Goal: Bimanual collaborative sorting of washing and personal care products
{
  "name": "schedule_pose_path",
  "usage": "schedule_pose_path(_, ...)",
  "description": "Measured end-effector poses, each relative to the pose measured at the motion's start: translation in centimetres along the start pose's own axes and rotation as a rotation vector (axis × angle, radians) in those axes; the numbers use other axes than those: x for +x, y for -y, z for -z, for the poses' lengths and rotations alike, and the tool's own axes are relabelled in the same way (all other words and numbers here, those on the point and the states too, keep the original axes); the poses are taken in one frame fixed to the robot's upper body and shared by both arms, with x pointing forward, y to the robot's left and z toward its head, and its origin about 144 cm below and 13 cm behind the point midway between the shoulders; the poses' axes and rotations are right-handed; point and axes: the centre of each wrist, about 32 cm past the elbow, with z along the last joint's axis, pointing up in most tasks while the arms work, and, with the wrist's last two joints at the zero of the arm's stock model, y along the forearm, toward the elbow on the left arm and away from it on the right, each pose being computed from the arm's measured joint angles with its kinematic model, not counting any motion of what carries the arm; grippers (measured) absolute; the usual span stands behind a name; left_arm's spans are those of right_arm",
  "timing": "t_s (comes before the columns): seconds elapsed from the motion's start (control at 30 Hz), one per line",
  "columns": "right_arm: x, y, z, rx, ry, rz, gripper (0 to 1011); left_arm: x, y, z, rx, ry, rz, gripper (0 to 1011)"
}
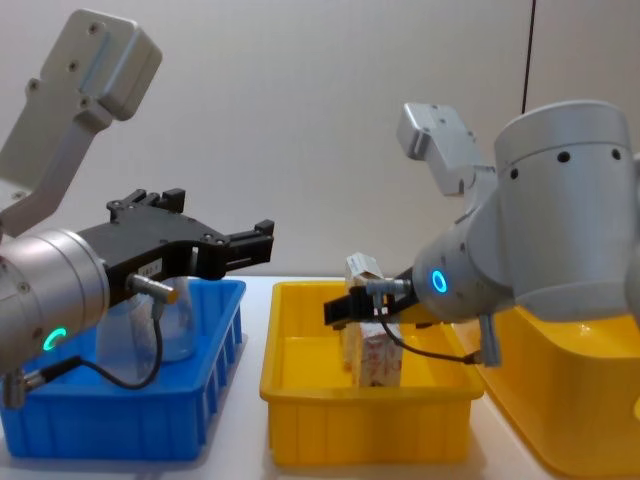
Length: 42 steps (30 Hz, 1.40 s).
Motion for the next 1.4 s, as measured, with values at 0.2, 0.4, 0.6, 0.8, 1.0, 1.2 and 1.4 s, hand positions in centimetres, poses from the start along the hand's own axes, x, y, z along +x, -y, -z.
schedule_pose_path(0.2, 0.3, -0.7, -0.1, -0.019, -0.003, -0.008, 856, 0.0, 0.0, 0.0, 0.0, 0.0, 0.0, 1001)
schedule_pose_path(0.4, 0.6, -1.3, -0.1, -0.038, -0.009, -0.025, 662, 0.0, 0.0, 0.0, 0.0, 0.0, 0.0, 1001)
schedule_pose_path(0.6, 0.9, -1.8, -0.3, -0.051, -0.02, -0.042, 464, 0.0, 0.0, 0.0, 0.0, 0.0, 0.0, 1001)
schedule_pose_path(0.8, 1.0, -1.9, -0.5, -0.054, -0.032, -0.052, 335, 0.0, 0.0, 0.0, 0.0, 0.0, 0.0, 1001)
schedule_pose_path(1.0, 1.2, -1.6, -0.9, -0.046, -0.043, -0.057, 297, 0.0, 0.0, 0.0, 0.0, 0.0, 0.0, 1001)
schedule_pose_path(1.2, 1.3, -0.7, -1.7, -0.006, -0.049, -0.059, 275, 0.0, 0.0, 0.0, 0.0, 0.0, 0.0, 1001)
schedule_pose_path(1.4, 1.4, 0.7, -2.8, 0.055, -0.045, -0.048, 267, 0.0, 0.0, 0.0, 0.0, 0.0, 0.0, 1001)
